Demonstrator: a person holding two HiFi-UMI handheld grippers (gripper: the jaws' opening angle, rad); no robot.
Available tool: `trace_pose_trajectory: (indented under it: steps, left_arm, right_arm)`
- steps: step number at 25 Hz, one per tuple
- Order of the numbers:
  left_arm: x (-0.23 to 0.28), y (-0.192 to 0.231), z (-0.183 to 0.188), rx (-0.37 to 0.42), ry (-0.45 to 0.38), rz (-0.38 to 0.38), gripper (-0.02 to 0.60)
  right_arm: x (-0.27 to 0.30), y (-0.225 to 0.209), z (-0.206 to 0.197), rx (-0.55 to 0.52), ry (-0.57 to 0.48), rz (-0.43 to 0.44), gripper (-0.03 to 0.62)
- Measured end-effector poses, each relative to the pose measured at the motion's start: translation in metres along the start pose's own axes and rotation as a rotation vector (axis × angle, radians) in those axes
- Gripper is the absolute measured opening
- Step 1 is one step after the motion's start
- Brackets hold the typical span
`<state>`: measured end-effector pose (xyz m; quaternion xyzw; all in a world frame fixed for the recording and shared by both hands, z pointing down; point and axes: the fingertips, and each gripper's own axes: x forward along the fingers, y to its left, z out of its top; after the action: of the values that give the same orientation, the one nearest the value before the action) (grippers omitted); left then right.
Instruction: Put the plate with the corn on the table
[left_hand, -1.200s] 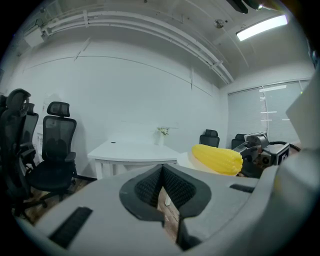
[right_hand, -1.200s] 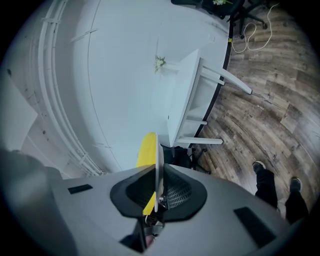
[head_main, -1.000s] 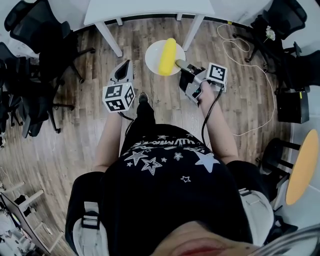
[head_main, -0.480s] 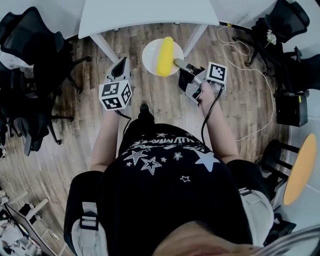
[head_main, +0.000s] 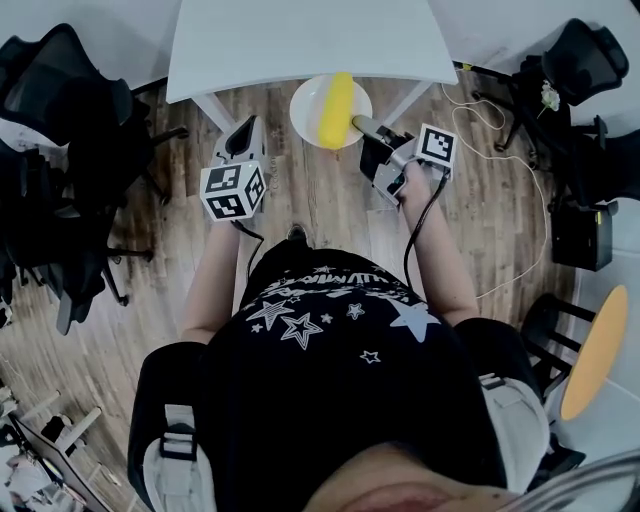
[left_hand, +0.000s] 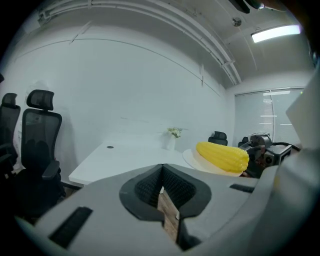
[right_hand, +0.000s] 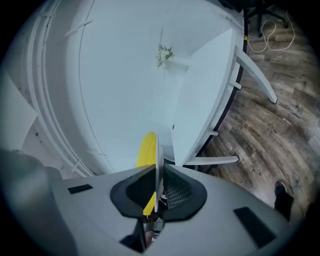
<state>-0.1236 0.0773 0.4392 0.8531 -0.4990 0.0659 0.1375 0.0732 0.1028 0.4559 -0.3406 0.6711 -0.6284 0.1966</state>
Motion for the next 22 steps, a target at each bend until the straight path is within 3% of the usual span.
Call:
trace_pose_trajectory:
  steps: [13, 22]
  left_arm:
    - [0.075, 0.087, 0.024, -0.01, 0.004, -0.038, 0.006]
    - [0.104, 0.12, 0.032, -0.022, 0.018, -0.002, 0.006]
  right_arm:
    - [0.113, 0.004, 0.054, 0.025, -0.042, 0.014, 0.031]
    - [0.152, -0.002, 0.087, 0.029, -0.018, 0.0, 0.031]
